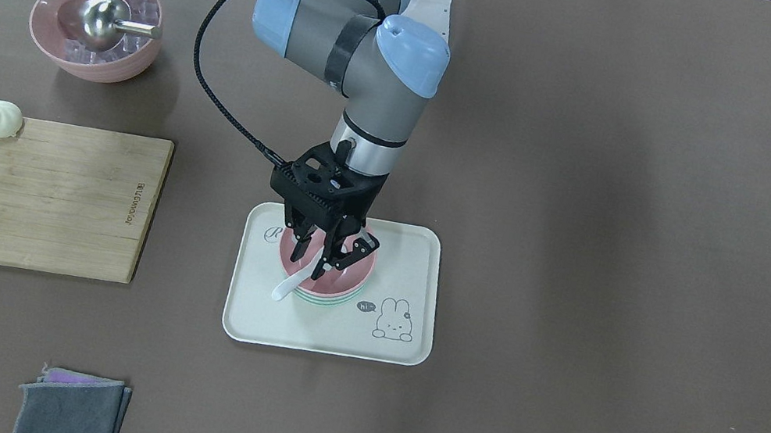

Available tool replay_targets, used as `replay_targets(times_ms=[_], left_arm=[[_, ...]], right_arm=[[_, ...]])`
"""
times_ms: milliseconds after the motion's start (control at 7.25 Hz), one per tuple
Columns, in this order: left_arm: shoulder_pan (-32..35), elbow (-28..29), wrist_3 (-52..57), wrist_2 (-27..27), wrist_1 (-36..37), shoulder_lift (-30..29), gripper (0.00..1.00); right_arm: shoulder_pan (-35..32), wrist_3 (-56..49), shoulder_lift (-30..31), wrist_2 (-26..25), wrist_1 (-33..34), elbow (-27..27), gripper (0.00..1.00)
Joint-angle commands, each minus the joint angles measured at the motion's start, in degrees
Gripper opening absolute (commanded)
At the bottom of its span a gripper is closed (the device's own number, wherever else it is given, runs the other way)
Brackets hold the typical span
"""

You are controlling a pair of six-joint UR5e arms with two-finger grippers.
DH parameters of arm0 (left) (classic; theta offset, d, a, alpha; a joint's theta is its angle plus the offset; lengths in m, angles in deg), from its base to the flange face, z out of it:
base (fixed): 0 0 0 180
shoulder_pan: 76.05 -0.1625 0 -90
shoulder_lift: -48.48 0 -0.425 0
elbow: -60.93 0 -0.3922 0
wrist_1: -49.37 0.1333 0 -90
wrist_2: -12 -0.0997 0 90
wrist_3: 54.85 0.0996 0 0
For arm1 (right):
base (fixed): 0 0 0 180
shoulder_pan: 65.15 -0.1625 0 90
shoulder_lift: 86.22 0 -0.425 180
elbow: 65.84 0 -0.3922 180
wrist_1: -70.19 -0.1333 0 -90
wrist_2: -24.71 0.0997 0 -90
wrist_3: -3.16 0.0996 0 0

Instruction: Stack pink bowl on green and place spoon

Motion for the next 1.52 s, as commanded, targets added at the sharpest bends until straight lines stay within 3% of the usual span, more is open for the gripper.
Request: replay_targets(times_ms=[0, 276, 414, 552, 828, 966, 1241, 1379], left_arm=[[0.0, 0.0, 0.0, 0.0, 0.0, 0.0, 0.99], [0.1, 0.1, -6.5, 0.5, 0.0, 1.3, 0.99], [0.0, 2.4, -15.2, 1.4, -2.8, 3.1, 0.99], [0.2, 4.8, -17.0, 1.8, -7.4, 3.4, 0.99], [0.1, 4.0, -21.6, 1.8, -5.6, 4.4, 0.99], [0.2, -0.6, -31.6, 1.9, -4.5, 6.8, 0.99], [0.2, -13.2, -31.8, 1.8, -4.2, 17.3, 0.99], [0.1, -14.6, -31.8, 1.6, -4.3, 18.3, 0.99]], right_arm=[[-0.1, -1.4, 0.1, 0.0, -2.3, 0.2, 1.00], [-3.4, -7.3, 0.5, 2.7, -2.4, 1.7, 1.00], [-5.7, -10.7, 2.8, 6.9, -2.5, 3.7, 1.00], [-8.1, -15.1, 6.9, 10.5, -2.5, 9.0, 1.00], [-15.7, -29.6, 15.5, 21.7, -2.6, 16.9, 1.00], [-20.0, -37.0, 20.3, 27.1, -2.6, 20.7, 1.00], [-28.6, -51.9, 30.5, 36.2, -2.6, 26.6, 1.00], [-33.8, -59.9, 34.6, 41.9, -2.5, 27.3, 1.00]])
